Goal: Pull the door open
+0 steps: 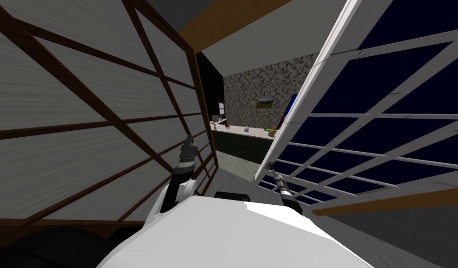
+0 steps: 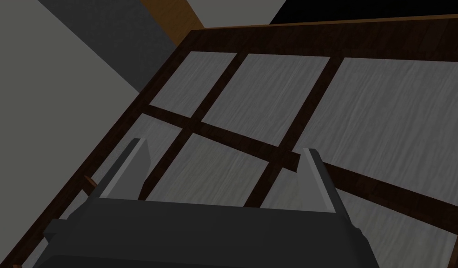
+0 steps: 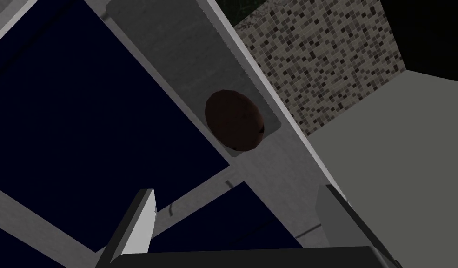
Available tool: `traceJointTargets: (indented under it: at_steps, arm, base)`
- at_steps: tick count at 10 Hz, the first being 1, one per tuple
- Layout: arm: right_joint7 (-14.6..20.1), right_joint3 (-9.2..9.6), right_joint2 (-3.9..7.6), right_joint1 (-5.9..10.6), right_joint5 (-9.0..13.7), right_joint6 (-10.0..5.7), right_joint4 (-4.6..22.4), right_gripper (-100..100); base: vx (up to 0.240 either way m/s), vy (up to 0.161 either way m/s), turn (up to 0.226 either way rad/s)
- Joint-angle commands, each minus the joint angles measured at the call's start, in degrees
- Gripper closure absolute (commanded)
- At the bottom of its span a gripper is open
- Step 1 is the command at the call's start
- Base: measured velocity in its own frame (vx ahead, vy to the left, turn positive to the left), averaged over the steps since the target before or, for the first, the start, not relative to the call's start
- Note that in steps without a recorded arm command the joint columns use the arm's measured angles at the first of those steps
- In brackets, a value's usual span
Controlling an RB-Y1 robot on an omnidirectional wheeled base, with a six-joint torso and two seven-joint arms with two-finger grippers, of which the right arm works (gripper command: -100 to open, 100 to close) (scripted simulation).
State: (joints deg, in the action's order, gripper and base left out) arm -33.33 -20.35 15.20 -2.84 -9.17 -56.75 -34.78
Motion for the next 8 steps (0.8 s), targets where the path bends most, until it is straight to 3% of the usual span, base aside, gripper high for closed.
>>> traceJointTargets:
  at_steps: [1, 8]
  arm:
    - [-2.9, -0.59, 0.04, -0.29, -0.8, -0.12, -0.1, -100]
    - [-13.0, -2.11, 0.2, -0.95, -2.7, -0.57, 0.1, -100]
  base:
    - [-0.022, 0.027, -0.007]
    - [-0.019, 0.026, -0.004]
